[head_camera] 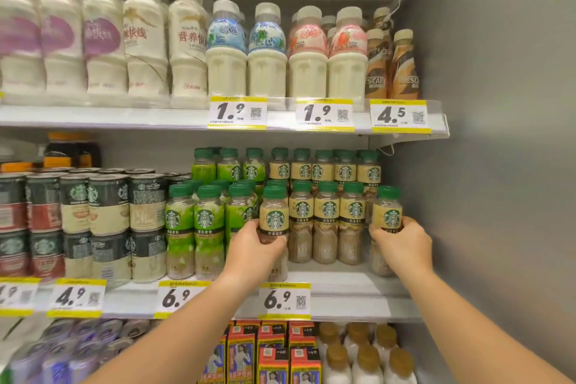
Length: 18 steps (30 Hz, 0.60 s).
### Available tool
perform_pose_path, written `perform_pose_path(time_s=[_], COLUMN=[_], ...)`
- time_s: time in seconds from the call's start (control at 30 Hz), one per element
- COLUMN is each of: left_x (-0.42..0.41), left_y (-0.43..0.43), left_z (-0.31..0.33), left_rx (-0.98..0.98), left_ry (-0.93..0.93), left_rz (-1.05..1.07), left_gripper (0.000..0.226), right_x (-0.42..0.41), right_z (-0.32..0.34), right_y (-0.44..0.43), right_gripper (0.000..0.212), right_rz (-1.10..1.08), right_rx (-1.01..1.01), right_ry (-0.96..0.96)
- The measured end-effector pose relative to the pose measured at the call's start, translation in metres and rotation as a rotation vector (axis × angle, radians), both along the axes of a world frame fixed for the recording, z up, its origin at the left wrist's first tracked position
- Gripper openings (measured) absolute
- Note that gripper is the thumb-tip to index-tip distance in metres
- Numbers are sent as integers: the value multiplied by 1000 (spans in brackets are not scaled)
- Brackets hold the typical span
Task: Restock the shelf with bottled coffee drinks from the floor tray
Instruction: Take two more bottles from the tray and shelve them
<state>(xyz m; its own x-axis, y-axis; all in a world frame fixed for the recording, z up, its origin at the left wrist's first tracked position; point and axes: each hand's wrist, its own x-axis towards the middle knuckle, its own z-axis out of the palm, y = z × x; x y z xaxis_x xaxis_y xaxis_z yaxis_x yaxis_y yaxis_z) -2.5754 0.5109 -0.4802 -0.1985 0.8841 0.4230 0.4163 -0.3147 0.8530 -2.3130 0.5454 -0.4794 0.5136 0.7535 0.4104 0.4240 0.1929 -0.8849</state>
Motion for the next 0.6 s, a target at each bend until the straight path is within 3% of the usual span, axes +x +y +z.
perform_pose_path(time_s=[0.13,0.4,0.6], left_x=[8,7,7], left_y=[-3,-6,-4], left_z=[-11,-22,-22], left_rx=[-24,-48,-23], left_ry=[38,407,394], left_rz=[96,322,349], left_gripper=[22,37,40], right_x=[2,3,7], right_z=[-7,-22,-16], right_y=[2,-8,-2], right_gripper=[34,32,20], right_rz=[57,51,75], right_rx=[-23,-164,-197], right_ry=[-26,-136,-87])
